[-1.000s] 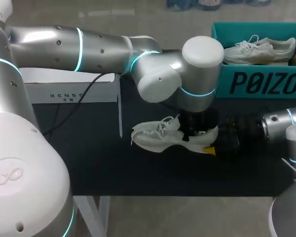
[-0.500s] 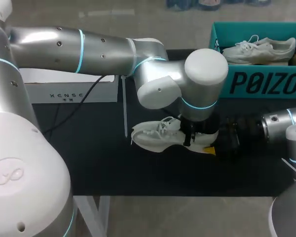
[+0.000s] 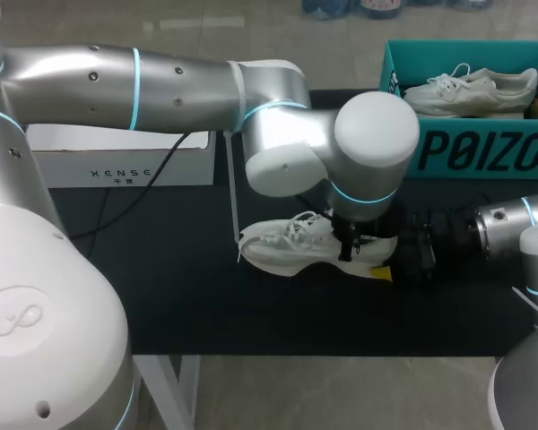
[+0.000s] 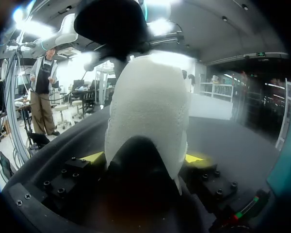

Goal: Take the shoe out of the shoebox, open the shoe tongue, remove and reinsert the insole, then place the shoe into the shoebox

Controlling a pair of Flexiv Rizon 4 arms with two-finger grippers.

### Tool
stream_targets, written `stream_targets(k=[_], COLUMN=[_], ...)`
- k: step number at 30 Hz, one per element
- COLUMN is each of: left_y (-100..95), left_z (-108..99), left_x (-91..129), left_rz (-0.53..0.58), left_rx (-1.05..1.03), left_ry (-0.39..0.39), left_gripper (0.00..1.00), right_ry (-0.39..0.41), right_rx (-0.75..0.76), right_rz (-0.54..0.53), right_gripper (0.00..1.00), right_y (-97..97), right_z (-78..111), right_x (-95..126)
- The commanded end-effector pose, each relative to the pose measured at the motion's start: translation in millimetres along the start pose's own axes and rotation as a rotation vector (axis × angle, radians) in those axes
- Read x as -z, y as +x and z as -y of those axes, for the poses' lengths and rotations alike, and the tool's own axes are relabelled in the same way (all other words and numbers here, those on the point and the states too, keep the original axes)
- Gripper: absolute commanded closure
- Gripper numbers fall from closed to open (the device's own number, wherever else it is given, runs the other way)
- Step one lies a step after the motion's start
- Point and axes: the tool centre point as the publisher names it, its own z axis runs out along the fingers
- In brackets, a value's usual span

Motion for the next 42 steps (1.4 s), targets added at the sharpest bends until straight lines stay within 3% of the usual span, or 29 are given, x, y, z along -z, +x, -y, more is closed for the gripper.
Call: stream_targets(k=[1, 16, 28, 37, 42], left_y=[1.9, 0.8, 5.5, 5.1, 12.1], left_z=[-4.3, -11.1, -23.4, -7.2, 0.1], left_x=[17.8, 65.2, 103.6, 97.4, 102.6], left_rz=[0.028, 0.133, 0.201, 0.195, 0.197], left_rx=[0.004, 0.059, 0.124, 0.116, 0.107], left_ry=[0.002, -0.005, 0.051, 0.075, 0.134], left_gripper=[1.0, 1.0, 1.0, 1.0, 1.0], right_ry=[0.001, 0.001, 0.001, 0.001, 0.001], right_rx=[-0.001, -0.001, -0.001, -0.001, -0.001], right_rz=[0.001, 0.001, 0.001, 0.001, 0.001], right_gripper=[1.0, 1.0, 1.0, 1.0, 1.0], right_y=[0.4, 0.4, 0.4, 0.4, 0.4], right_z=[4.7, 4.7, 4.7, 4.7, 4.7], right_x=[-3.1, -3.1, -3.1, -3.1, -3.1])
